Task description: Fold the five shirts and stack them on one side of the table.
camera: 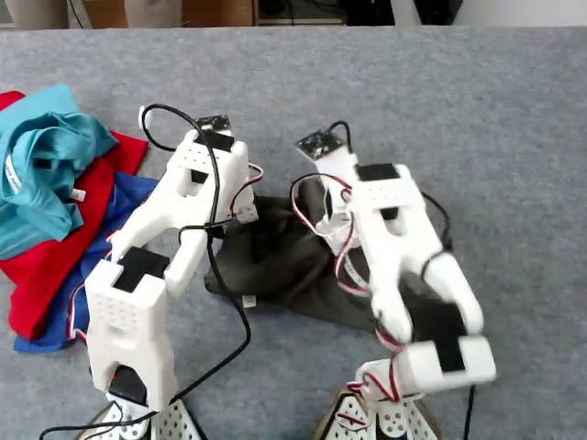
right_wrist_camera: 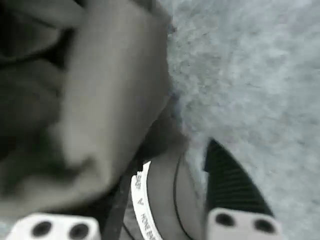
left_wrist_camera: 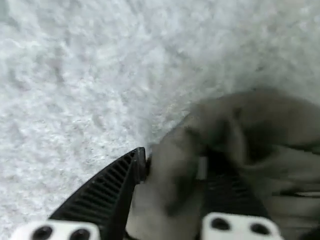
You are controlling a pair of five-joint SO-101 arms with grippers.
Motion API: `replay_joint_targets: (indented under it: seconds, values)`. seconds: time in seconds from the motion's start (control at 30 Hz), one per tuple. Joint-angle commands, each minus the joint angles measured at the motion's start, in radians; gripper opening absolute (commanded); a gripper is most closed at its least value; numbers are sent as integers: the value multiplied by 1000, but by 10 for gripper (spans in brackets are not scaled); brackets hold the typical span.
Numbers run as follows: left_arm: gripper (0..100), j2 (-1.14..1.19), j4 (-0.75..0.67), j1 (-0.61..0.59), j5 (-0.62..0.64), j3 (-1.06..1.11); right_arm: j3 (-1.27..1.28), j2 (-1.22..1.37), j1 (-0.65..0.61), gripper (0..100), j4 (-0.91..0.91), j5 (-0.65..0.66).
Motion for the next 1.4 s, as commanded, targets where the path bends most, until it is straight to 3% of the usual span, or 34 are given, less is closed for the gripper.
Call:
replay_joint_targets:
  seconds: [0.0,0.2,0.37,0.6,0.77,1.0,1.17,1.37]
  values:
    - [11,2,-11,-31,-3,-6,-85,88,-15,26,-14,-6]
    - [19,-8,-5,-83,-5,-26,-108,120,-5,2,41,31]
    - [19,-8,77,-158,-92,-95,-128,84,130,2,69,68]
    - [19,-8,270,-299,-221,-308,-122,-44,378,2,147,316]
    - [19,-7,374,-348,-244,-446,-114,-125,515,2,158,434]
    - [19,-5,417,-342,-397,-384,97,-220,622,2,181,623]
    - [19,-8,417,-339,-516,-189,259,-380,595,2,106,611]
    - [19,-8,417,-370,-540,-123,176,-559,374,2,32,381]
